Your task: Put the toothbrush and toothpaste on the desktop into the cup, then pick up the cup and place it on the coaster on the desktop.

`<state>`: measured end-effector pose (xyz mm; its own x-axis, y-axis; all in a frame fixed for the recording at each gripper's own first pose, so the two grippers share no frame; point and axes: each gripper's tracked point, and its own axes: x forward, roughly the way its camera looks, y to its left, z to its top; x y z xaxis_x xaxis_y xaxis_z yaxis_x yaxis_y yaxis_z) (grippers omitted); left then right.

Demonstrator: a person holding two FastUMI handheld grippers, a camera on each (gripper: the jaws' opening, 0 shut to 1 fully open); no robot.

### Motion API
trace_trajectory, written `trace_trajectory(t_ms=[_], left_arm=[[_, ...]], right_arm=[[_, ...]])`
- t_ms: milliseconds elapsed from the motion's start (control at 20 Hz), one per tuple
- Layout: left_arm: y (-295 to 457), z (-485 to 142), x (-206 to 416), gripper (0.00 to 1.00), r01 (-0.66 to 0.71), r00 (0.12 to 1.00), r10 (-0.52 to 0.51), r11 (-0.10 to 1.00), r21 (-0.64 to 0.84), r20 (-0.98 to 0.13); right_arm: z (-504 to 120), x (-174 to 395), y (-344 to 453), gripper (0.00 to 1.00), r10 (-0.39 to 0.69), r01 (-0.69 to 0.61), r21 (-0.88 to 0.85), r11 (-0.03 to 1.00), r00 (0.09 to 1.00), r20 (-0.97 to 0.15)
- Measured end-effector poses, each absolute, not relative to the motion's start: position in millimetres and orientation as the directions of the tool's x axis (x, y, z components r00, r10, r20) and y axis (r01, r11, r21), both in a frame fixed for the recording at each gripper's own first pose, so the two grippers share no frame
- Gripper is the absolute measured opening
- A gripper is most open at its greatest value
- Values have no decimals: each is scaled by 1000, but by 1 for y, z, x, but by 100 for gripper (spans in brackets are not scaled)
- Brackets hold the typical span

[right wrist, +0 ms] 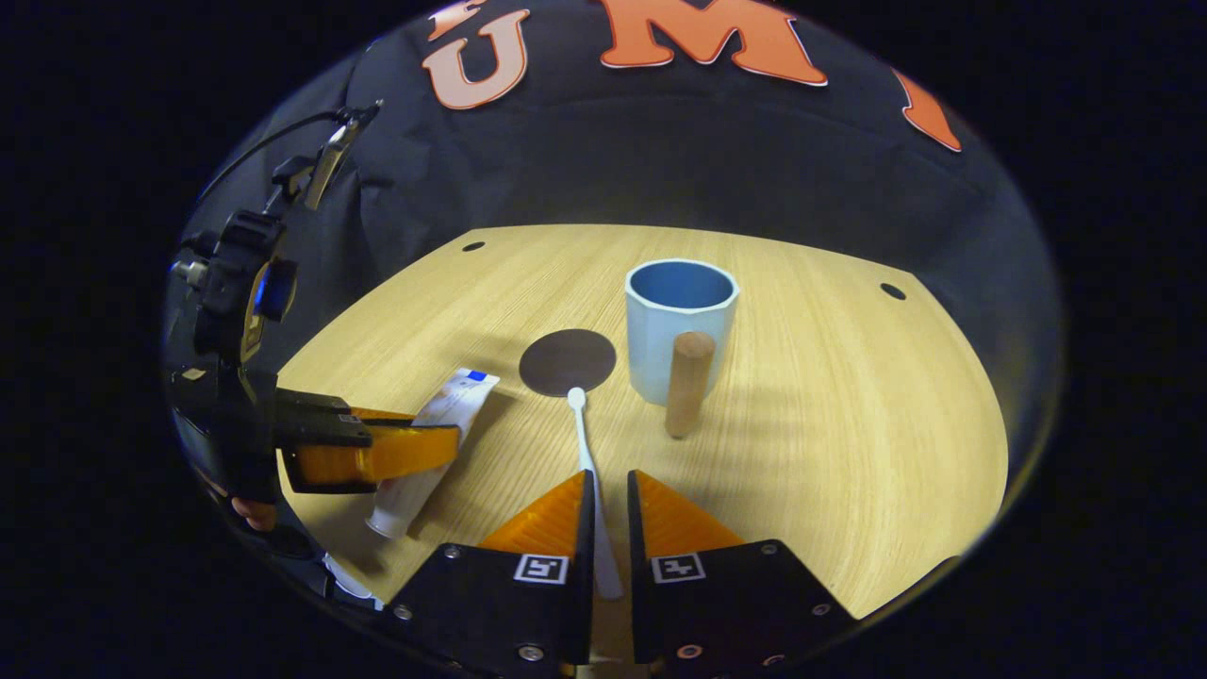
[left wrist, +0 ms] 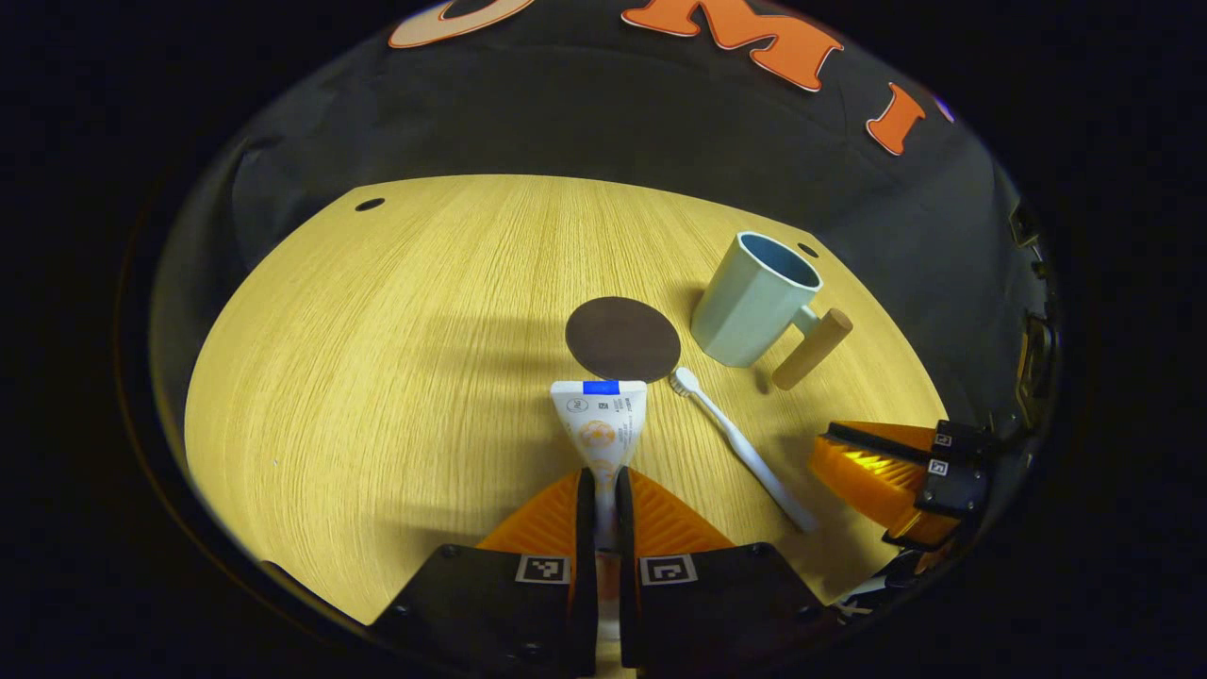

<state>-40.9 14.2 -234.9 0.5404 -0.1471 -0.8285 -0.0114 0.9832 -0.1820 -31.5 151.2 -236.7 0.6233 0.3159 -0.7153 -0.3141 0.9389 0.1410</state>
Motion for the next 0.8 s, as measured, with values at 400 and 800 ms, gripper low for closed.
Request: trace_trajectory(t_ms=[400,800], left_arm=[[16,-232,-44,13,-26,546,-126,986,-167,-828],[16,-230,-45,13,-52,550,-98,987,-152,-830]], right_arm=[[-268,-27,165,35,309,-360,102,927,582,-752],[-281,-16,162,7,279,-345,78,935,584,-763]])
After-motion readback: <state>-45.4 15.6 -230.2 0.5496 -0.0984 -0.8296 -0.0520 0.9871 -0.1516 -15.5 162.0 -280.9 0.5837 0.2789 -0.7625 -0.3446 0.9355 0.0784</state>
